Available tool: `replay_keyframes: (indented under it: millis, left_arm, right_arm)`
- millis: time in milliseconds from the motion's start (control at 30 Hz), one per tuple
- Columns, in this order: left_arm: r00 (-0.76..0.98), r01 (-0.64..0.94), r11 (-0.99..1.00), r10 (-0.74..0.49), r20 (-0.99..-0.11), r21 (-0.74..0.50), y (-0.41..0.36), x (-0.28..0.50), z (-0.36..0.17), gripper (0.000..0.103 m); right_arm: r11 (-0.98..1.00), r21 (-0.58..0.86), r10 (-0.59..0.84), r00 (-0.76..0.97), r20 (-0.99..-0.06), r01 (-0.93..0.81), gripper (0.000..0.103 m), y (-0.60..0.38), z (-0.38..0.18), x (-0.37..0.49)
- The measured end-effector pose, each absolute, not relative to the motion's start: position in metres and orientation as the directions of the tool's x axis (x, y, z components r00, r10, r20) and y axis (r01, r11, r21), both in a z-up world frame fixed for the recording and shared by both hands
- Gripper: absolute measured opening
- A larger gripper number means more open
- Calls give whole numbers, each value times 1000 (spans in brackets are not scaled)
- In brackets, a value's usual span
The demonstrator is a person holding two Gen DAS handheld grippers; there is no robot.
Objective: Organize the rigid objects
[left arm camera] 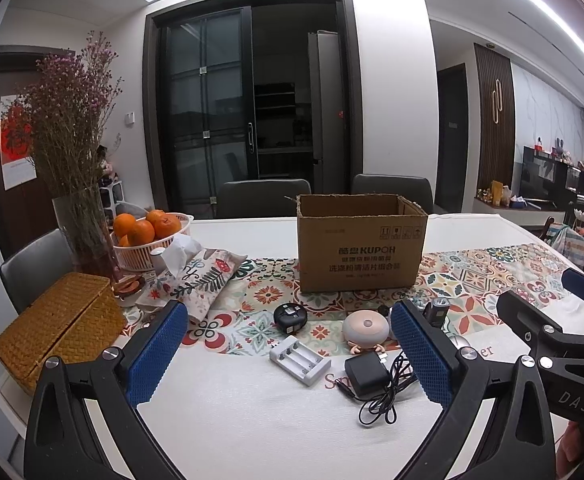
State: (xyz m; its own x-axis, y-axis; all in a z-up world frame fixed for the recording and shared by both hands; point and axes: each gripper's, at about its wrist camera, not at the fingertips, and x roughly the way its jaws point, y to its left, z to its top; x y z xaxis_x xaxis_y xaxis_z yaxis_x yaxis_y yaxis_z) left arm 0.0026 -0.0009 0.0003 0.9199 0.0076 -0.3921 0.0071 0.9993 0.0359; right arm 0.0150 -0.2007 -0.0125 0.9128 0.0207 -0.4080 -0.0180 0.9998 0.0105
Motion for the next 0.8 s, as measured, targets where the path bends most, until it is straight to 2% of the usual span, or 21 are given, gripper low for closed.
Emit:
replay_keyframes:
  millis: [800]
  left_arm:
    - [918, 14, 1000, -3, -396, 26, 1, 0, -3, 103]
  right_arm:
    - [999, 26, 38, 905, -424, -29, 103, -199, -13, 16]
